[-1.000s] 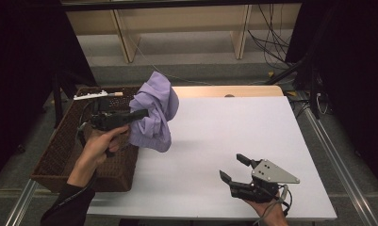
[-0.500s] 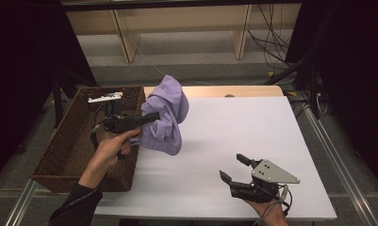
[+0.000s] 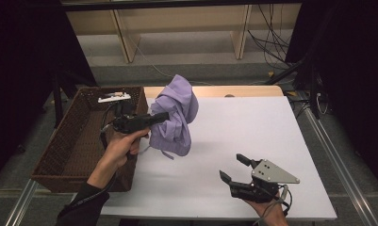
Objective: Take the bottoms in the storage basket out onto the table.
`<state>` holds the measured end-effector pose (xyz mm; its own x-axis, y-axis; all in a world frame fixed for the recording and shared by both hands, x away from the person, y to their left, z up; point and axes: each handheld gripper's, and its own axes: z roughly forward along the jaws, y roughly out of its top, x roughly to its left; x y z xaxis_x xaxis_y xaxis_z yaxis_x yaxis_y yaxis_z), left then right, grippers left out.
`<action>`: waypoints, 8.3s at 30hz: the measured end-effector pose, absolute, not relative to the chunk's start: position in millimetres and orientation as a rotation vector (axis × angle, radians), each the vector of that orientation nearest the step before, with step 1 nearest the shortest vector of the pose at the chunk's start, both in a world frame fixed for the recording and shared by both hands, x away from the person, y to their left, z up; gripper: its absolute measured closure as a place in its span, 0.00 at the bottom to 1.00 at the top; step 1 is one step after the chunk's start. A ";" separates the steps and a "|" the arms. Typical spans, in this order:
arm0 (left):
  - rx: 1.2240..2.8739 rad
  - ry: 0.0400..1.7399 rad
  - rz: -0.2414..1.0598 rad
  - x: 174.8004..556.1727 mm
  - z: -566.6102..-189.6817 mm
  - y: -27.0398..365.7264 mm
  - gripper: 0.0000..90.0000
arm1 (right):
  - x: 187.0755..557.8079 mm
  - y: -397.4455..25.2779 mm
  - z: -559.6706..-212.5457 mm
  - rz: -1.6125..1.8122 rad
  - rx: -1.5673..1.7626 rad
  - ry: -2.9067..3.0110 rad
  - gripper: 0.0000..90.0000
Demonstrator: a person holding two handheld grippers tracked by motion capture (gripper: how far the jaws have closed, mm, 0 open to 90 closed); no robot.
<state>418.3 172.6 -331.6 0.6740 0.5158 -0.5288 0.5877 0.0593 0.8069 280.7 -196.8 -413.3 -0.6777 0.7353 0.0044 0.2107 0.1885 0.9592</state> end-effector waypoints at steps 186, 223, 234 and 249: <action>1.747 1.046 -0.105 425.0 -421.3 93.5 0.09 | 281.2 -196.4 -414.4 1.501 0.882 2.013 0.28; 1.752 0.952 -0.007 403.8 -411.0 110.3 0.05 | 281.9 -196.3 -415.4 1.487 0.896 2.013 0.27; 1.759 0.917 0.029 395.9 -406.7 114.6 0.05 | 282.0 -196.4 -415.6 1.488 0.897 2.012 0.27; 1.747 0.871 0.086 387.4 -401.7 118.8 0.05 | 282.0 -196.6 -415.7 1.489 0.897 2.010 0.27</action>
<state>387.4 118.8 -401.7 0.7244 0.5884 -0.3593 0.5066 -0.1008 0.8563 282.0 -196.6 -415.7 -0.6704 0.7420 0.0044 0.2204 0.1935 0.9560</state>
